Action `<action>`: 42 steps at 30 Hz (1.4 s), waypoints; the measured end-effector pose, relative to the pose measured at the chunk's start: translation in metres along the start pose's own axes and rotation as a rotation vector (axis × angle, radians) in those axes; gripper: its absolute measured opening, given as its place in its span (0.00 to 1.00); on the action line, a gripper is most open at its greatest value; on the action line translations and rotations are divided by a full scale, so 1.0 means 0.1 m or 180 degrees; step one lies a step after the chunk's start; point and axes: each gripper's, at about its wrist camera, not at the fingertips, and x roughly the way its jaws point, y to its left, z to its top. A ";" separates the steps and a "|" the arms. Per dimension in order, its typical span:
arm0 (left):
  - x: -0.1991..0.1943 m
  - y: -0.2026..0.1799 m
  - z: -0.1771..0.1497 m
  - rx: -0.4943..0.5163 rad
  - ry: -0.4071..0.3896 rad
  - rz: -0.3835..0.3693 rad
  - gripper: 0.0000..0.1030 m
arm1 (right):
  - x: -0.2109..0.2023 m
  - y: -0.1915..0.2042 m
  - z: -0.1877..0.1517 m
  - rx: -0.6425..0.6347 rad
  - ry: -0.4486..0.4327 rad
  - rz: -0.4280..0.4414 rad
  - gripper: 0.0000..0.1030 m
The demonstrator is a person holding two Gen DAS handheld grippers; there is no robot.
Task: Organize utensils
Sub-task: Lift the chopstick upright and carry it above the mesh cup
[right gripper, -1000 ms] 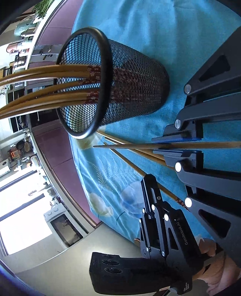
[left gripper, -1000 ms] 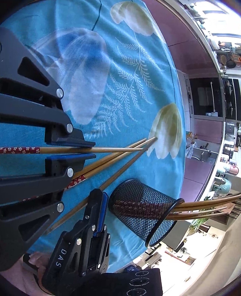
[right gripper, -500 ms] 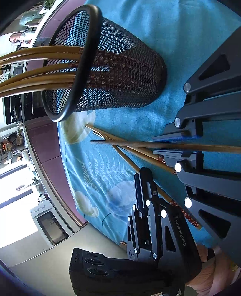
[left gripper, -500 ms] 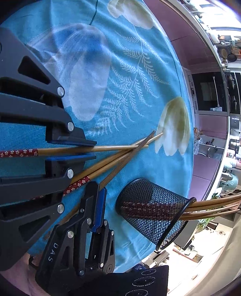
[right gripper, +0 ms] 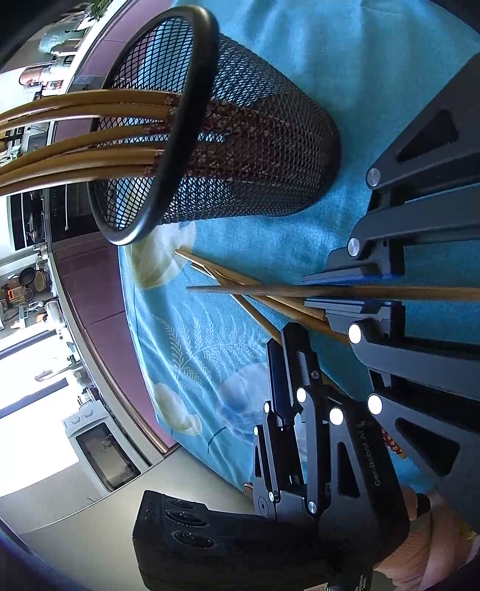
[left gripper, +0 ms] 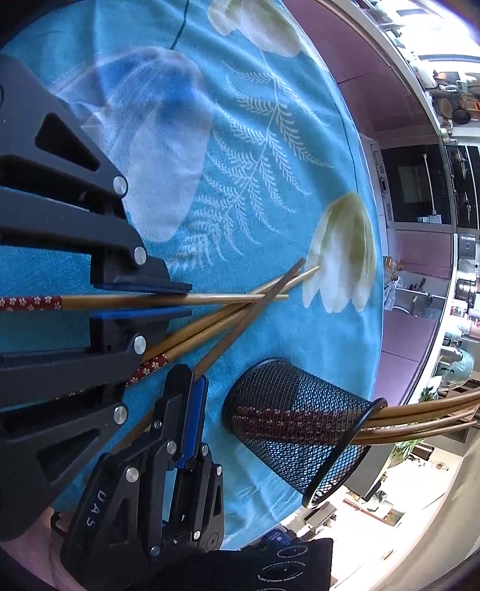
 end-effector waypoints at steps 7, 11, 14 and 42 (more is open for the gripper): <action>-0.09 -0.01 -0.01 0.0011 -0.0072 0.0004 0.07 | -0.13 0.00 0.01 -0.0021 -0.0078 0.0033 0.05; -0.19 -0.01 -0.02 0.0011 -0.0127 -0.0033 0.07 | -0.23 0.01 0.02 -0.0041 -0.0146 0.0054 0.06; -0.29 0.00 -0.03 -0.0004 -0.0177 -0.0098 0.07 | -0.31 0.01 0.02 -0.0052 -0.0201 0.0069 0.05; -1.32 -0.14 0.11 0.0121 -0.0789 -0.0749 0.07 | -1.13 -0.08 0.15 -0.0150 -0.0842 0.0019 0.06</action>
